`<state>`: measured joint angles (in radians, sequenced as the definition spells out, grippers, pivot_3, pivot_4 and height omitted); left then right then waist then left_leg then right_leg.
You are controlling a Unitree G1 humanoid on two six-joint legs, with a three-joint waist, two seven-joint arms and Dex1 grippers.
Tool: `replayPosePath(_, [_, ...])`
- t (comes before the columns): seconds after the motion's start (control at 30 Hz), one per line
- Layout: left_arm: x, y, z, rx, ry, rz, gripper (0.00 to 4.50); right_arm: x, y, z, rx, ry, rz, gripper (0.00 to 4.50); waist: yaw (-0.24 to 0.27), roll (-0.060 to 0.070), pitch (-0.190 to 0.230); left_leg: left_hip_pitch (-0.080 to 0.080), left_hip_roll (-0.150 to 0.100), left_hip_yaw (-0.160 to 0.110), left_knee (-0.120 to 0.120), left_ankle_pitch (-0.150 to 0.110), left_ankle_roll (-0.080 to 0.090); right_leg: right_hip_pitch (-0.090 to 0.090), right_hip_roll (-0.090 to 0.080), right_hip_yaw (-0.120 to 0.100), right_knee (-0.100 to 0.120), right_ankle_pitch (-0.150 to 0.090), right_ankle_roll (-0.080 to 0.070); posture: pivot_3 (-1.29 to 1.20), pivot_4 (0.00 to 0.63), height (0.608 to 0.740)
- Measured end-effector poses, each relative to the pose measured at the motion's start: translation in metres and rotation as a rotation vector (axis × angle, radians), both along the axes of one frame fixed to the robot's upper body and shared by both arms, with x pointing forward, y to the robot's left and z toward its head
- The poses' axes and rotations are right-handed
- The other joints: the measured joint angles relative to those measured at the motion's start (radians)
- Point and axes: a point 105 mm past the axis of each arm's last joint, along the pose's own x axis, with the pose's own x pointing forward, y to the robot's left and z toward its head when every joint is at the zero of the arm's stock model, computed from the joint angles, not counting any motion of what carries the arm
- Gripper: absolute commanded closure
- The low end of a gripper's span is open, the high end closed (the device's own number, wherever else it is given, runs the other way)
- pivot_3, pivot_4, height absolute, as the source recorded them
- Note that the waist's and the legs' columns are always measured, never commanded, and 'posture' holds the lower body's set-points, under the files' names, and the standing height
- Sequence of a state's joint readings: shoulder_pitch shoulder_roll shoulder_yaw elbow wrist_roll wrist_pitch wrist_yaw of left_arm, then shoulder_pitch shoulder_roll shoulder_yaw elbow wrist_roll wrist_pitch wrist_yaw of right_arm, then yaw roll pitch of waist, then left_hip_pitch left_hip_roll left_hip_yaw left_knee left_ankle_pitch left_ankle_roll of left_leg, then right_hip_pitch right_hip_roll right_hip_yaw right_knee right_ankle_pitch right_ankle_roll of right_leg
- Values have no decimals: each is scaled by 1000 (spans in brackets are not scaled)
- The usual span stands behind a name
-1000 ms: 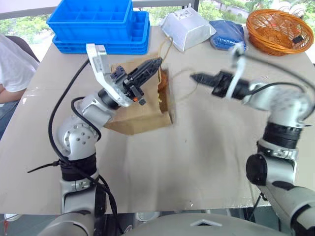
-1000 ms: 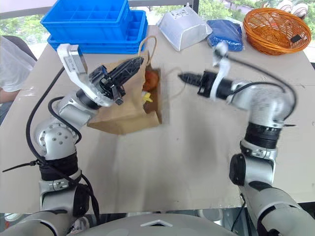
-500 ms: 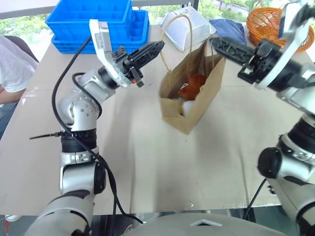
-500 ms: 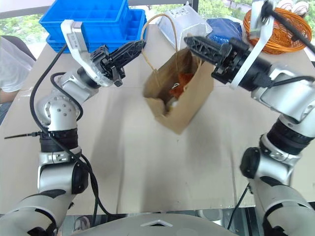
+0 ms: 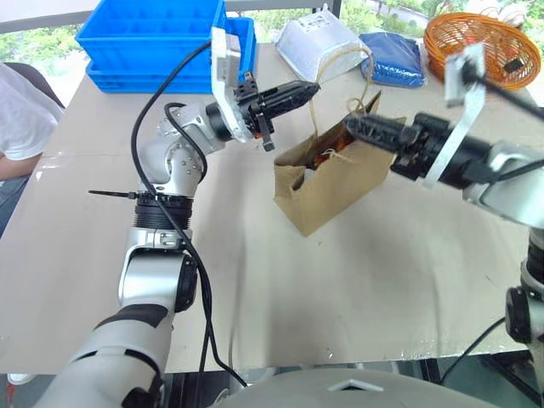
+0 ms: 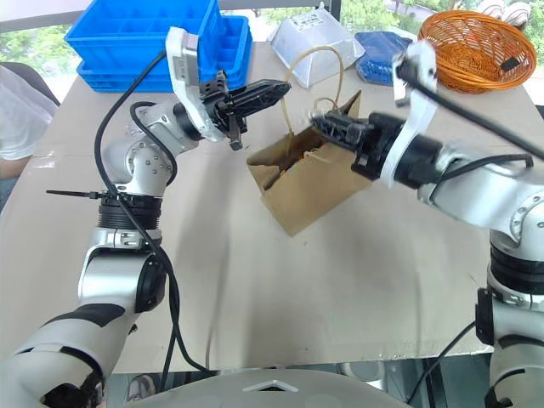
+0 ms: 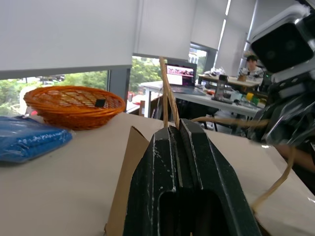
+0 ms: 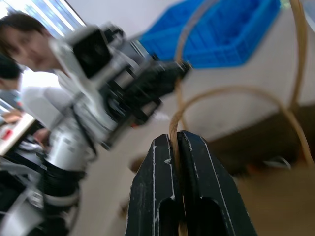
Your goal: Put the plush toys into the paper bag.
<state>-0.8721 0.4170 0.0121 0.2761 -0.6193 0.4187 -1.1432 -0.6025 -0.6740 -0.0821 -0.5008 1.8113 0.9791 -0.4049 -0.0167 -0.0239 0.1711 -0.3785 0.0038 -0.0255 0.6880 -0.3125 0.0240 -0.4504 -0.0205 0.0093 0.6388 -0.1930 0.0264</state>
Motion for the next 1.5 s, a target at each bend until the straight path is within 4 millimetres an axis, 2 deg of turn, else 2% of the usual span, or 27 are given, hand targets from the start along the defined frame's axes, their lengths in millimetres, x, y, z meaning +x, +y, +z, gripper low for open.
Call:
replayPosePath(0.03, [-2, 0, -7, 28, 26, -7, 4500, 0, 1, -3, -21, -21, 2, 4472, -1, 0, 0, 0, 0, 0, 0, 0, 0, 0, 1, 1, 0, 0, 0, 0, 150, 740])
replayPosePath(0.07, [-3, 6, -17, 72, 73, -4, 3764, -1, 2, -4, -54, -62, 7, 4500, -3, 0, 0, 0, 1, 0, 0, 0, 0, 0, 1, 1, 0, 0, 0, 0, 150, 740])
replayPosePath(0.1, [-2, 11, -21, 89, 95, 8, 3514, -1, 1, -3, -72, -82, 7, 4245, -3, 0, 0, 1, 1, 0, 0, 0, 0, 0, 2, 1, 0, 0, 0, 0, 150, 740])
replayPosePath(0.17, [-4, 26, -29, 130, 153, 30, 2676, -2, -5, -3, -147, -160, 10, 3701, 0, 0, 0, 1, 1, -1, 0, 0, 0, 0, 2, -1, 0, 0, 0, 0, 150, 740])
replayPosePath(0.27, [-11, 44, -33, 129, 216, 60, 1306, -4, -15, -6, -153, -195, 22, 2329, 4, 0, 0, 0, 2, -2, 0, 0, 0, 0, 2, -1, -1, 0, 0, 0, 150, 740])
replayPosePath(0.33, [-17, 48, -34, 124, 242, 50, 294, -6, -17, -5, -147, -216, 40, 1301, 7, 0, 0, -1, 1, -2, 0, 0, 0, 0, 1, -1, -2, 0, 0, 0, 150, 740])
replayPosePath(0.37, [-20, 50, -34, 121, 249, 48, 60, -8, -18, -4, -142, -226, 48, 987, 7, 0, 0, -1, 1, -2, 0, 0, 0, 0, 1, -1, -2, 0, 0, 0, 150, 740])
replayPosePath(0.4, [-24, 54, -33, 122, 267, 44, 0, -13, -20, -2, -141, -249, 68, 346, 8, 0, 0, -1, 1, -2, 1, 0, 0, 0, 1, -1, -2, 0, 0, 0, 150, 740])
replayPosePath(0.43, [-27, 56, -33, 124, 275, 41, 0, -16, -21, -1, -142, -260, 78, 90, 7, 0, 0, -1, 1, -2, 1, 0, 0, 0, 1, -1, -2, 0, 0, 0, 150, 740])
replayPosePath(0.47, [-33, 58, -31, 123, 287, 30, 0, -22, -24, -1, -156, -280, 100, 36, 8, 0, 0, -1, 1, -2, 1, 0, 0, 0, 1, -1, -2, 0, 0, 0, 150, 740])
replayPosePath(0.57, [-45, 60, -29, 137, 291, 14, 0, -29, -30, -4, -177, -305, 128, 36, 7, 0, 0, 0, 1, -2, 0, 0, 0, 0, 1, 0, -2, 0, 0, 0, 150, 740])
replayPosePath(0.73, [-58, 53, -42, 165, 287, 17, 0, -37, -33, 0, -171, -368, 158, 36, 6, 0, 0, 1, 1, -1, 1, 0, 0, 1, 1, 2, -1, 0, 0, 0, 150, 740])
replayPosePath(0.9, [-71, 51, -61, 195, 292, 24, 0, -42, -45, -13, -203, -338, 147, 36, 7, 0, 0, 1, 1, -1, 1, 0, 0, 1, 1, 3, -1, 0, 0, 0, 150, 740])
replayPosePath(1.0, [-76, 48, -64, 206, 269, 14, 0, -49, -48, -16, -219, -338, 156, 36, 9, 0, 0, 1, 1, -1, 1, 0, 0, 1, 1, 3, -1, 0, 0, 0, 150, 740])
replayPosePath(1.1, [-78, 45, -65, 221, 232, 27, 0, -53, -51, -21, -231, -336, 157, 36, 12, 0, 0, 2, 1, -1, 1, 0, 0, 2, 1, 3, -1, 0, 0, 0, 150, 740])
replayPosePath(1.3, [-78, 36, -88, 296, 163, 97, 0, -69, -54, -37, -335, -361, 212, 36, 17, 0, 0, 3, 1, 0, 1, 0, 0, 3, 2, 4, -1, 0, 0, 0, 150, 740])
replayPosePath(1.5, [-79, 23, -91, 290, 105, 135, 0, -75, -58, -45, -435, -422, 255, 36, 25, 0, 0, 5, 1, 3, 2, 0, 0, 4, 2, 4, 0, 0, 0, 0, 150, 740])
